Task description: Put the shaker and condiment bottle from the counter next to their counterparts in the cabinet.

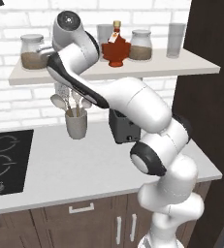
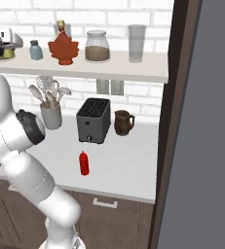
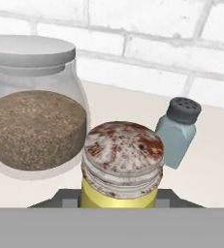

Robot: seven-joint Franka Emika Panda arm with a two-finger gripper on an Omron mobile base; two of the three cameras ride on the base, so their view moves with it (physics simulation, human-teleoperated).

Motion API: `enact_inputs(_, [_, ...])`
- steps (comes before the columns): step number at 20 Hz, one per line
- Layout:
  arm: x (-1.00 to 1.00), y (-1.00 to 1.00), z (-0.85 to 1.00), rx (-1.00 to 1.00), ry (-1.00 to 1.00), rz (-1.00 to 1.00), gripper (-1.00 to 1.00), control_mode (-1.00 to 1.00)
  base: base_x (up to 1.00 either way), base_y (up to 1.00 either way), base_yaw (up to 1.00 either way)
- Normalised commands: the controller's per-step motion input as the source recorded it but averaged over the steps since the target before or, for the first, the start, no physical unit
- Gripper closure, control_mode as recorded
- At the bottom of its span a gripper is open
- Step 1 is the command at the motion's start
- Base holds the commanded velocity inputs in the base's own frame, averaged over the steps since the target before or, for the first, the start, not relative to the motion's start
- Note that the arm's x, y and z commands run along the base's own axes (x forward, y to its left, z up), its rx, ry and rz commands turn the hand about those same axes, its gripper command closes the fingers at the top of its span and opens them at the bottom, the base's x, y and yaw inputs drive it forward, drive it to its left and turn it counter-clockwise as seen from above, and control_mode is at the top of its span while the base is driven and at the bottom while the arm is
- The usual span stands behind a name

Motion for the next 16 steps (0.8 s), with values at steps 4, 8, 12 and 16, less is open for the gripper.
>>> enact_inputs(4, [0.0, 0.0, -0.12, -0.05, -0.06, 0.01, 1.0, -1.0, 0.0, 0.0, 0.0])
enact_inputs(8, [0.0, -0.08, -0.51, -0.18, -0.34, 0.04, 1.0, -1.0, 0.0, 0.0, 0.0])
enact_inputs(12, [0.0, -0.09, -0.27, -0.12, -0.3, 0.01, 1.0, -1.0, 0.0, 0.0, 0.0])
enact_inputs(16, [0.0, -0.02, -0.03, 0.0, 0.0, 0.0, 1.0, -1.0, 0.0, 0.0, 0.0])
